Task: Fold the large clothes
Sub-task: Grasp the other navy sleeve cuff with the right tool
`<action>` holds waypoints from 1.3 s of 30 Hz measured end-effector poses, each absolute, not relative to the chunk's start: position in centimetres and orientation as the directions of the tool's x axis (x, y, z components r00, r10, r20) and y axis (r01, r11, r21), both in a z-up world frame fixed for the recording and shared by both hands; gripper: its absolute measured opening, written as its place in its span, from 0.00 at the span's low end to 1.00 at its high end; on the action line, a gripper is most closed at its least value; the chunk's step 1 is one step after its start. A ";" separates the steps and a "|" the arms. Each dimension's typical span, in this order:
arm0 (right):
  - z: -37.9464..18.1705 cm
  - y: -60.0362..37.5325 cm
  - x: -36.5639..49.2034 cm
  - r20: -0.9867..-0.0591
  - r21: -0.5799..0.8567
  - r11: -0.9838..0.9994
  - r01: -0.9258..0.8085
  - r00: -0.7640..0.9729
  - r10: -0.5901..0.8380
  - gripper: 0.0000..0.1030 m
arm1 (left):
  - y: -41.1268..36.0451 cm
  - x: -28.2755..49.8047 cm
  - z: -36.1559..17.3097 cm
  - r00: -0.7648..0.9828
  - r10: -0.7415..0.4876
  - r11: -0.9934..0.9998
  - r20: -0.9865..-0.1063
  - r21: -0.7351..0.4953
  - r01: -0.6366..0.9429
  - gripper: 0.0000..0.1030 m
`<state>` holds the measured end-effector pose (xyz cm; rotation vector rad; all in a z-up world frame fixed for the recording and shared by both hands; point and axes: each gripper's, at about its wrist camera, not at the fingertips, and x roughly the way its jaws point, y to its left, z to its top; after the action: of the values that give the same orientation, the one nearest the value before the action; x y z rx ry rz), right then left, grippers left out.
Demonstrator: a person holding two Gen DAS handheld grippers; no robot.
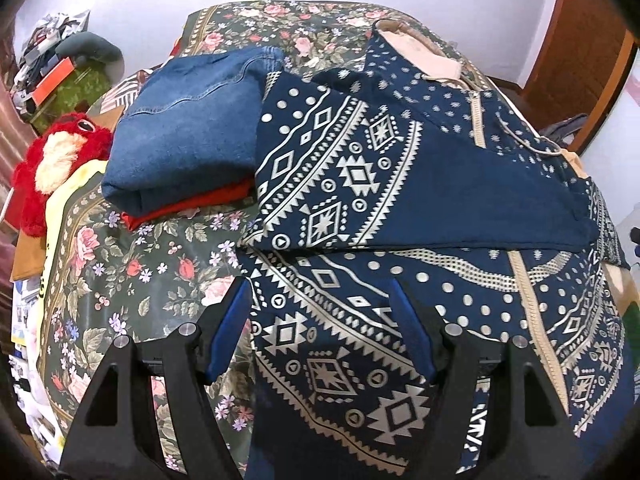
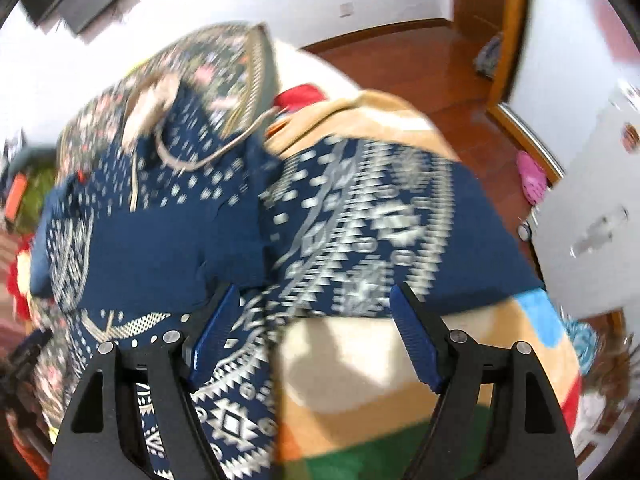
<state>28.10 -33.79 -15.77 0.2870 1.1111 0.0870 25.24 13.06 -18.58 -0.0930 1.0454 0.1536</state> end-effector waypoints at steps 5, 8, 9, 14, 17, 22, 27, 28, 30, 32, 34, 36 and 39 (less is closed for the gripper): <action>-17.6 -39.5 27.2 -0.870 0.373 0.889 0.267 0.433 0.235 0.72 | 12.4 25.4 -18.4 0.495 0.067 0.985 -0.866 -0.020 -0.169 0.68; -19.6 -42.7 27.1 -0.873 0.429 0.822 0.374 0.406 0.270 0.72 | 12.0 25.6 -18.6 0.490 0.061 0.986 -0.869 -0.024 -0.166 0.68; -20.1 -43.1 27.1 -0.871 0.441 0.806 0.395 0.405 0.278 0.72 | 11.8 25.7 -18.6 0.489 0.061 0.986 -0.870 -0.024 -0.165 0.68; -22.1 -45.4 28.2 -0.842 0.519 0.704 0.484 0.430 0.326 0.73 | 11.3 26.1 -18.9 0.478 0.061 0.987 -0.876 -0.020 -0.162 0.68; -23.0 -45.9 28.9 -0.826 0.549 0.660 0.512 0.453 0.335 0.72 | 11.1 26.3 -19.1 0.472 0.066 0.987 -0.879 -0.013 -0.162 0.68; -24.7 -46.8 29.9 -0.847 0.521 0.619 0.588 0.448 0.287 0.45 | 11.2 26.6 -19.2 0.470 0.064 0.985 -0.880 -0.018 -0.169 0.68; -23.8 -46.5 30.1 -0.857 0.483 0.660 0.575 0.466 0.221 0.11 | 11.4 26.5 -19.3 0.467 0.066 0.985 -0.882 -0.016 -0.170 0.68; -23.1 -46.2 30.1 -0.859 0.470 0.676 0.568 0.470 0.202 0.10 | 11.4 26.5 -19.3 0.467 0.066 0.985 -0.882 -0.017 -0.170 0.68; -22.4 -45.9 30.4 -0.860 0.447 0.706 0.549 0.480 0.172 0.08 | 11.5 26.3 -19.2 0.471 0.064 0.985 -0.880 -0.020 -0.171 0.68; -20.3 -44.8 30.4 -0.849 0.426 0.753 0.502 0.510 0.140 0.07 | 11.7 26.0 -19.0 0.479 0.061 0.984 -0.876 -0.026 -0.174 0.68; -18.2 -43.6 30.5 -0.829 0.414 0.790 0.452 0.546 0.122 0.07 | 11.9 25.7 -18.8 0.484 0.059 0.984 -0.873 -0.030 -0.175 0.68; -15.7 -42.3 30.5 -0.796 0.419 0.819 0.392 0.593 0.123 0.07 | 12.1 25.5 -18.7 0.487 0.057 0.984 -0.872 -0.035 -0.177 0.68; -12.4 -40.7 30.8 -0.748 0.433 0.846 0.312 0.648 0.144 0.07 | 12.6 25.0 -18.5 0.493 0.052 0.982 -0.868 -0.045 -0.183 0.68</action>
<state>30.84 -40.67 -12.43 0.5731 0.8733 -0.1017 25.04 12.58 -18.49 -0.1381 1.0459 0.1432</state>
